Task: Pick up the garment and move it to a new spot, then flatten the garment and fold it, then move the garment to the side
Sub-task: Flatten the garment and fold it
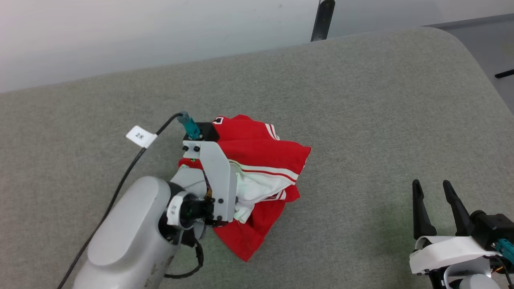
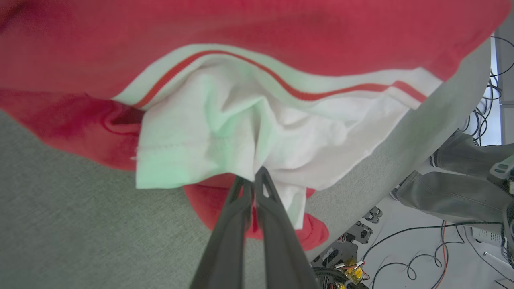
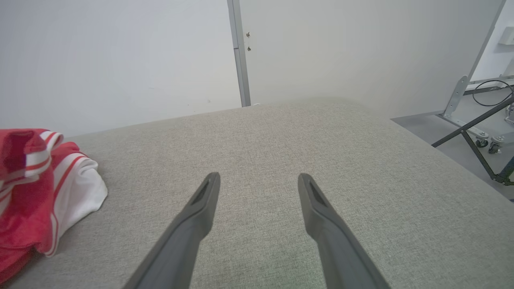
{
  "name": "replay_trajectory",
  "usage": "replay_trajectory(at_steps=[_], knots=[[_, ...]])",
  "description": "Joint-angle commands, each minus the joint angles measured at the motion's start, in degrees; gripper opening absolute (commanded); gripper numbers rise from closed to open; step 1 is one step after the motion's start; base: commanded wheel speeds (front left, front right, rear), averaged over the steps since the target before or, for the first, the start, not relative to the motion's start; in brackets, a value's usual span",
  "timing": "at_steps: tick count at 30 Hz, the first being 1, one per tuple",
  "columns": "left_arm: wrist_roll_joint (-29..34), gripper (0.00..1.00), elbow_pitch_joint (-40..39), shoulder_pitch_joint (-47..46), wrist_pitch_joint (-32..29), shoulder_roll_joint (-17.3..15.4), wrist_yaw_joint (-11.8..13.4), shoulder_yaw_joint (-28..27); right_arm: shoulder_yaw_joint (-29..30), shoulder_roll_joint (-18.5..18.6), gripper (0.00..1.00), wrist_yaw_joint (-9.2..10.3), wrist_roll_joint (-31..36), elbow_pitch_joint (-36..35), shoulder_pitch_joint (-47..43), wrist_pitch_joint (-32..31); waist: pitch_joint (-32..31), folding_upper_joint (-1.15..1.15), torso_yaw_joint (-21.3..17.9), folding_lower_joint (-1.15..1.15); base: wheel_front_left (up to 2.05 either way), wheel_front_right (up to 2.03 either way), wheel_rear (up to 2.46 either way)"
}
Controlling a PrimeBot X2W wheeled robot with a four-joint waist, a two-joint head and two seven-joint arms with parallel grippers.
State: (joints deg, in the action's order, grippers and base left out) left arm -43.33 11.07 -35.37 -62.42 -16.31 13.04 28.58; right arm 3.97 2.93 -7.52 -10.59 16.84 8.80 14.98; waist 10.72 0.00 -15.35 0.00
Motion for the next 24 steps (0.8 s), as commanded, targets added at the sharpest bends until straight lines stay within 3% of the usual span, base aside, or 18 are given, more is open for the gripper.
replay_trajectory(at_steps=[1, 12, 24], knots=[[-0.3, 0.0, 0.0, -0.5, 0.2, 0.2, -0.3, -0.1, 0.1, -0.1, 1.0, 0.06, -0.2, -0.1, 0.7, 0.3, 0.0, 0.0, 0.2, 0.0, 0.0, 0.0, 0.0], [-0.8, 0.0, -2.9, -2.5, -1.3, -1.9, -0.4, -1.2, 0.7, -0.1, 1.0, 0.06, 1.0, -0.1, -0.3, 0.3, -1.3, 0.0, 1.8, 0.0, 0.0, 0.0, 0.0], [0.4, 0.0, -9.5, -1.7, -5.5, -12.6, 1.0, -5.2, 1.4, -0.1, 1.0, 0.06, 2.2, -0.2, -1.4, 0.2, -3.1, 0.0, 5.0, 0.0, 0.0, 0.0, 0.0]])
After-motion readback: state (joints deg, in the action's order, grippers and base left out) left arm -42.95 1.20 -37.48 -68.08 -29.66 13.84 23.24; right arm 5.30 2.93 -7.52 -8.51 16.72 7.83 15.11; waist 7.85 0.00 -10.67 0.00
